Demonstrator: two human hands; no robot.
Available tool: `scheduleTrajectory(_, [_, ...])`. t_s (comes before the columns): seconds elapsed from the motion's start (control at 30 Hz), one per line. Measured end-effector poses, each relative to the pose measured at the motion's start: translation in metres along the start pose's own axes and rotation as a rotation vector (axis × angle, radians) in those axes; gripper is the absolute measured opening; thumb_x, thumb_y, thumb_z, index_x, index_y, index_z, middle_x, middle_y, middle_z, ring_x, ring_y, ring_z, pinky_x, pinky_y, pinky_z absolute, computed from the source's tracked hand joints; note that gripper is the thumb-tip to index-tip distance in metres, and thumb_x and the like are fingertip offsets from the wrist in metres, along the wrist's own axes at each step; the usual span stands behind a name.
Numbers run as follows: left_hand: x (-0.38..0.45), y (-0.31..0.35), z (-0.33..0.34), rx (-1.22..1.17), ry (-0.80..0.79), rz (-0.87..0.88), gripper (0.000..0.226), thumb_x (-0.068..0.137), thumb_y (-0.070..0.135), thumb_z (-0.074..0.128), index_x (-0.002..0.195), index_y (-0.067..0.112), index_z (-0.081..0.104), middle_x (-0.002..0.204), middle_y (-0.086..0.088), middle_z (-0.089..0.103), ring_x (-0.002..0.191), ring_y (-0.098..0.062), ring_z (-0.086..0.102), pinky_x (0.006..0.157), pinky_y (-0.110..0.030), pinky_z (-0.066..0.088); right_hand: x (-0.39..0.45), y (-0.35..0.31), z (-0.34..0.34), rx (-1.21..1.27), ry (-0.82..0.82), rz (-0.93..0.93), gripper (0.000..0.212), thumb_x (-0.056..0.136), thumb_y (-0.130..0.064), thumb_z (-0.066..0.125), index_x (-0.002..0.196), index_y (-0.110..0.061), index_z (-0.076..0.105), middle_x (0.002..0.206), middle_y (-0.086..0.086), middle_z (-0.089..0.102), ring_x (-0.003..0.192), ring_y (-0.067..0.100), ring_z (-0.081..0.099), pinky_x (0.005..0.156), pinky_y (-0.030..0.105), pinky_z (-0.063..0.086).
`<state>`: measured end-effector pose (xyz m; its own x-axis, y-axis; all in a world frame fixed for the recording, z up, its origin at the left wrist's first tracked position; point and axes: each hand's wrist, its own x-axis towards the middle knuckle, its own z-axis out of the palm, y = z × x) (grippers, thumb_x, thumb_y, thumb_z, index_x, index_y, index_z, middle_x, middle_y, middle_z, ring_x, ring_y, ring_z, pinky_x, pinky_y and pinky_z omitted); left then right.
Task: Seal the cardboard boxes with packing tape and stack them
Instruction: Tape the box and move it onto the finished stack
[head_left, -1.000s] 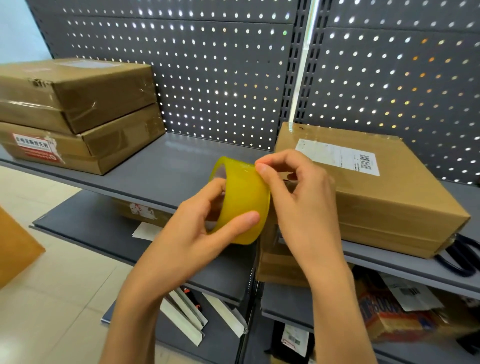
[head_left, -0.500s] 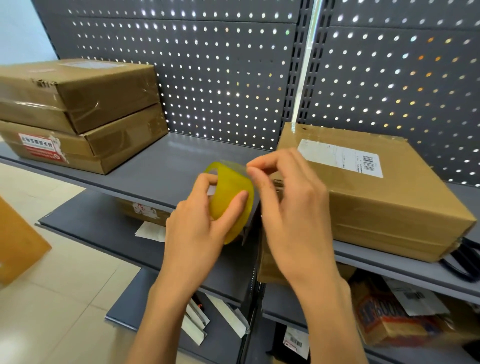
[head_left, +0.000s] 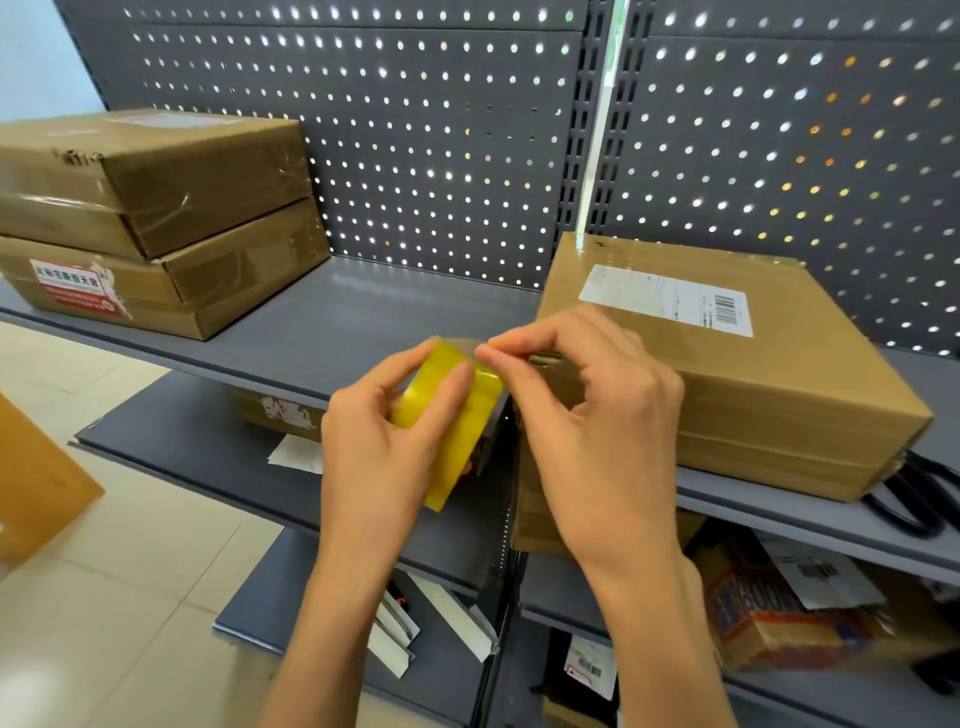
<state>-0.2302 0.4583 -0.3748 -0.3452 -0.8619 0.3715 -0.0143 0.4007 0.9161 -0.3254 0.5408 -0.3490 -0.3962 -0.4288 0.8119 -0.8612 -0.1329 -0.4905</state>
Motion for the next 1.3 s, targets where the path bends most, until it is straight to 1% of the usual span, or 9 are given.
scheduleTrajectory(0.13, [-0.006,0.009,0.001,-0.130,-0.070,-0.065,0.030,0.076,0.031,0.072,0.104,0.021,0.072,0.083,0.012,0.074,0.074,0.003,0.066,0.062,-0.012,0.049,0.003,0.004,-0.007,0.036,0.065,0.028,0.006,0.083,-0.015,0.071,0.079,-0.014,0.067,0.079,-0.007,0.065,0.079,0.013,0.060,0.075,0.033,0.048])
scheduleTrajectory(0.23, [-0.015,0.019,0.001,-0.228,-0.157,-0.106,0.037,0.071,0.037,0.065,0.105,0.025,0.070,0.089,0.013,0.074,0.082,-0.002,0.069,0.068,-0.015,0.052,0.015,0.011,-0.017,0.102,0.059,0.110,0.006,0.083,-0.017,0.071,0.079,-0.015,0.067,0.079,-0.008,0.065,0.080,0.004,0.060,0.075,0.029,0.049])
scheduleTrajectory(0.4, [-0.025,0.033,0.002,-0.424,-0.468,-0.253,0.063,0.071,0.027,0.062,0.133,0.024,0.050,0.088,0.001,0.075,0.081,-0.009,0.071,0.065,-0.018,0.054,0.034,0.023,-0.025,0.083,0.040,0.137,0.007,0.083,-0.016,0.071,0.079,-0.011,0.068,0.080,-0.006,0.067,0.079,0.003,0.062,0.077,0.028,0.050])
scheduleTrajectory(0.6, [-0.024,0.021,0.015,-0.277,-0.445,-0.289,0.071,0.075,0.043,0.071,0.140,0.028,0.046,0.092,0.005,0.075,0.089,-0.008,0.070,0.079,-0.029,0.055,0.034,0.025,-0.032,-0.009,0.053,0.088,0.007,0.080,-0.020,0.074,0.078,-0.015,0.070,0.079,-0.008,0.068,0.079,0.004,0.063,0.076,0.027,0.049])
scheduleTrajectory(0.73, [-0.026,0.012,0.026,-0.257,-0.393,-0.365,0.040,0.090,0.033,0.061,0.128,0.020,0.058,0.106,0.015,0.067,0.081,0.018,0.060,0.068,-0.003,0.046,0.043,0.031,-0.033,0.008,0.044,0.110,0.006,0.079,-0.020,0.075,0.077,-0.016,0.071,0.078,-0.010,0.069,0.078,0.004,0.064,0.076,0.019,0.048])
scheduleTrajectory(0.9, [-0.028,0.017,0.032,-0.251,-0.336,-0.285,0.057,0.080,0.046,0.058,0.133,0.025,0.052,0.075,0.007,0.073,0.069,0.000,0.064,0.067,-0.019,0.052,0.043,0.050,-0.024,0.016,0.093,0.230,0.005,0.082,-0.016,0.072,0.078,-0.017,0.069,0.076,-0.018,0.066,0.074,0.000,0.063,0.075,0.020,0.049])
scheduleTrajectory(0.97, [-0.024,0.018,0.030,-0.270,-0.333,-0.299,0.059,0.080,0.050,0.057,0.134,0.026,0.053,0.074,0.004,0.071,0.070,-0.002,0.063,0.068,-0.022,0.052,0.047,0.054,-0.023,0.005,0.084,0.251,0.005,0.082,-0.017,0.073,0.078,-0.019,0.069,0.077,-0.017,0.066,0.075,0.001,0.063,0.075,0.020,0.050])
scheduleTrajectory(1.1, [-0.019,0.015,0.031,-0.318,-0.369,-0.335,0.043,0.089,0.028,0.059,0.131,0.027,0.052,0.069,0.026,0.068,0.066,0.008,0.063,0.057,-0.008,0.047,0.050,0.063,-0.015,-0.024,0.039,0.289,0.004,0.082,-0.019,0.073,0.079,-0.020,0.070,0.079,-0.014,0.068,0.074,0.002,0.063,0.073,0.022,0.051])
scheduleTrajectory(1.3, [-0.015,0.017,0.033,-0.331,-0.398,-0.345,0.044,0.089,0.024,0.060,0.132,0.025,0.052,0.078,0.010,0.073,0.068,-0.002,0.067,0.060,-0.015,0.053,0.052,0.071,-0.006,-0.021,0.010,0.349,0.005,0.085,-0.019,0.069,0.080,-0.019,0.068,0.081,-0.013,0.067,0.076,0.003,0.063,0.069,0.017,0.047])
